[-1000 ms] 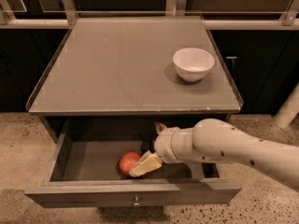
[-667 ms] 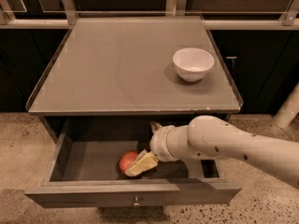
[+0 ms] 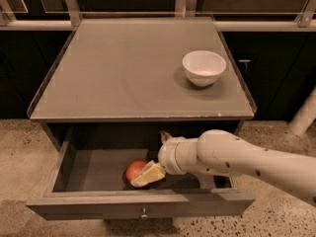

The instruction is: Pick apple from top drawer and place on counter

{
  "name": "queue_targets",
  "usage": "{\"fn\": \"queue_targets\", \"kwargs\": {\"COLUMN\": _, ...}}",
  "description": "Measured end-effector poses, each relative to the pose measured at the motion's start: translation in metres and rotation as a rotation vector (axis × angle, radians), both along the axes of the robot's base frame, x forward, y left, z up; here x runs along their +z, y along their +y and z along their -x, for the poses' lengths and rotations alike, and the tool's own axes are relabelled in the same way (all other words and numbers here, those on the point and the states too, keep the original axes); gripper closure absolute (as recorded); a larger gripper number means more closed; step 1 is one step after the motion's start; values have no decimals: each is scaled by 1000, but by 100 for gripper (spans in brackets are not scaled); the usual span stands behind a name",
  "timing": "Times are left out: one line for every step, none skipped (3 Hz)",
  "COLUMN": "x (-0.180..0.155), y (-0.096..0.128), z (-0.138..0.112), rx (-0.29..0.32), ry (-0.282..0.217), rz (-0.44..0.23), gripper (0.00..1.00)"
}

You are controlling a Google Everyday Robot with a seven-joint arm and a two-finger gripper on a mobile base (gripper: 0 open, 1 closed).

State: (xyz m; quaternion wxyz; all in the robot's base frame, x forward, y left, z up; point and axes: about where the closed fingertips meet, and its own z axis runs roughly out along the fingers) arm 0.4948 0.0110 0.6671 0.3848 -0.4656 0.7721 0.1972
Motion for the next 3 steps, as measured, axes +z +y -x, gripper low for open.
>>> {"fn": "queue_targets", "kwargs": {"x": -7, "y": 10, "z": -7, "rx": -25, "ry": -17, "rz": -19, "gripper": 0}}
{"fn": "queue_targets", "kwargs": {"x": -4, "y": 20, "z": -8, "rx": -41, "ry": -28, "rz": -30, "gripper": 0}}
{"fn": "queue_targets", "kwargs": {"x": -7, "y": 23, "z": -9, "rx": -61, "ry": -32, "rz": -27, "gripper": 0}}
